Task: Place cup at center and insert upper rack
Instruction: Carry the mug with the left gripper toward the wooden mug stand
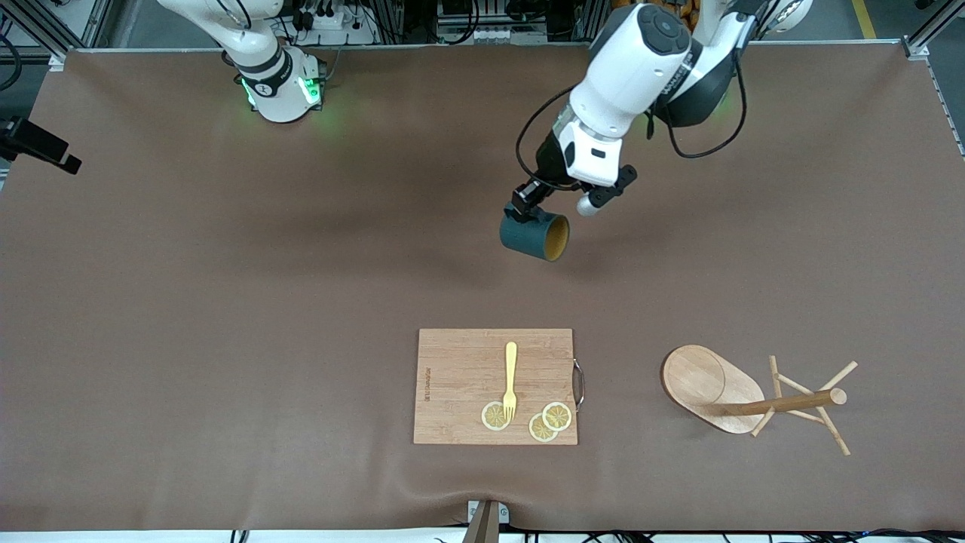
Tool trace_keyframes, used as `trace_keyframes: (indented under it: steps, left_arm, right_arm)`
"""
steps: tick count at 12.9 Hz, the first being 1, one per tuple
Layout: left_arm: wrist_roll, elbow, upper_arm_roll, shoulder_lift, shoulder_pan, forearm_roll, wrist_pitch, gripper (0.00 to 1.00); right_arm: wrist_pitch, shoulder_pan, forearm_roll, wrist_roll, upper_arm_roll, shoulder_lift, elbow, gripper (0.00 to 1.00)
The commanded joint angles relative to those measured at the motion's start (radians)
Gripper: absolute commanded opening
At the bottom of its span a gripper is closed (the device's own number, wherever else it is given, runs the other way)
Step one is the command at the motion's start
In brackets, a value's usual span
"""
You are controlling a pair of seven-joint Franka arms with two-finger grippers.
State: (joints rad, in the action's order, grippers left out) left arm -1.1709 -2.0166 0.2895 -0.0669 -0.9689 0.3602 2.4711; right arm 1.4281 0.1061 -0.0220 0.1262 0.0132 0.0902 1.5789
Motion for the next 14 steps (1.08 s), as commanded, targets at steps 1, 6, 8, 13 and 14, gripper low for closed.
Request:
trace_keyframes:
  steps: [1,6,8,13,14]
  left_arm:
    - [0.152,-0.048,-0.012,0.053,0.064,0.038,-0.030,0.00]
    - [0.428,-0.027,-0.012,0.068,0.187,0.227,-0.170,0.00]
    - [0.497,-0.013,-0.009,0.067,0.223,0.264,-0.211,0.00]
    - [0.710,0.028,-0.007,0.059,0.363,0.368,-0.383,0.00]
    - [0.743,0.042,-0.007,0.055,0.389,0.384,-0.415,0.00]
  right_arm:
    - [-0.015,-0.009,0.013,-0.043,-0.002,-0.009,-0.020,1.00]
    - [-0.035,-0.009,0.014,-0.189,-0.001,-0.010,-0.019,1.00]
    - [-0.064,-0.009,0.013,-0.191,-0.002,-0.009,-0.022,1.00]
    - [-0.060,-0.003,0.005,-0.191,0.001,-0.020,-0.025,1.00]
    - [-0.060,-0.002,0.007,-0.189,-0.001,-0.044,-0.048,1.00]
